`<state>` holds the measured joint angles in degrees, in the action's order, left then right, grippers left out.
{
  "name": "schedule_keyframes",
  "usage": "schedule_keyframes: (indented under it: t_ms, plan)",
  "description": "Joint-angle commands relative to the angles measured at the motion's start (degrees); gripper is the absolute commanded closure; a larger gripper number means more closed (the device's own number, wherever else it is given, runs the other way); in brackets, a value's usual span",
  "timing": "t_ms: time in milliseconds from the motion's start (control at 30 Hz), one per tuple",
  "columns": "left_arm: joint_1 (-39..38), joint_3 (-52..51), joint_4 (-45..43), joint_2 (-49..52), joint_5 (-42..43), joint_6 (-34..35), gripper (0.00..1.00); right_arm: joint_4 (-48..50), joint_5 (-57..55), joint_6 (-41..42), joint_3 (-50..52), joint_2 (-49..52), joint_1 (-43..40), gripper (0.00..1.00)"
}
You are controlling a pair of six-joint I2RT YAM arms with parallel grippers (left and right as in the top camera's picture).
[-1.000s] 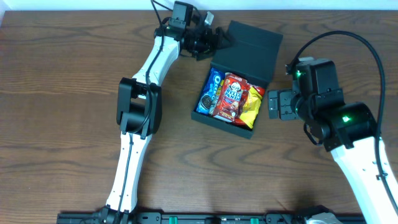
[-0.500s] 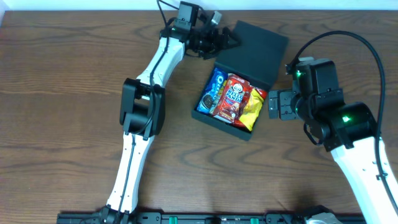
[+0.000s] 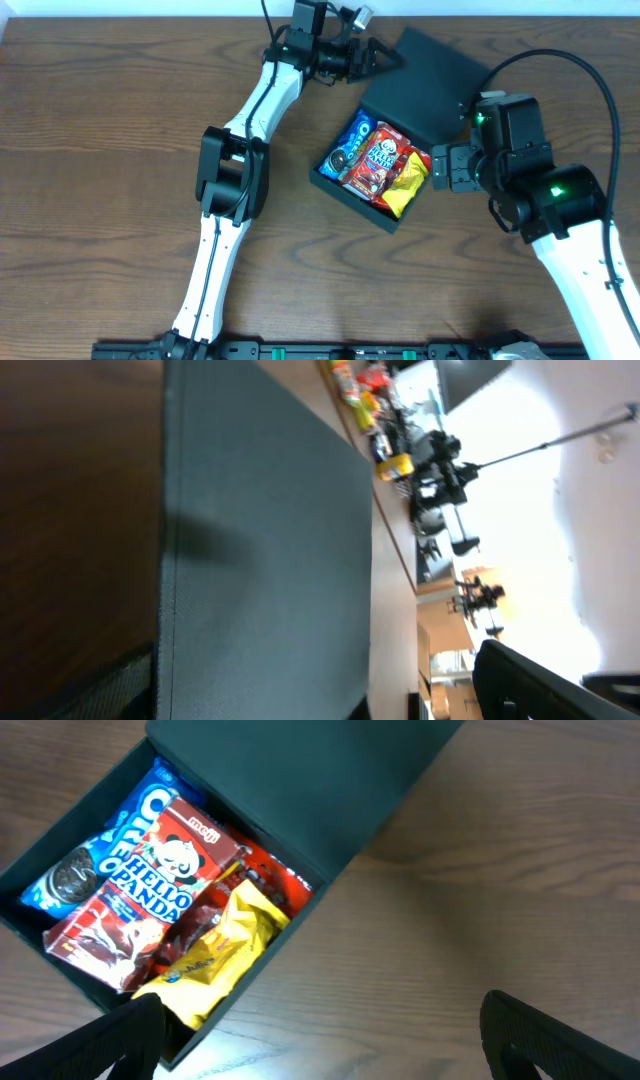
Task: Pack container
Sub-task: 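Swing the lid down over the box with the left gripper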
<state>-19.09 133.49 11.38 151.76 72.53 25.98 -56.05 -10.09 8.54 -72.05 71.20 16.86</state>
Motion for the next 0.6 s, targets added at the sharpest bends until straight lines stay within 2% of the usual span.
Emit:
schedule_keyframes:
  t_ms: [0,567]
  plan:
    - [-0.1,0.5,-1.6,0.0,5.8,0.5,0.04,0.1,-1.8,0.2,-0.3,0.0,0.3,0.01]
    - [-0.3,9.0,-0.7,-0.1,11.6,1.3,0.04,0.1,-2.0,0.2,-0.3,1.3,0.3,0.01]
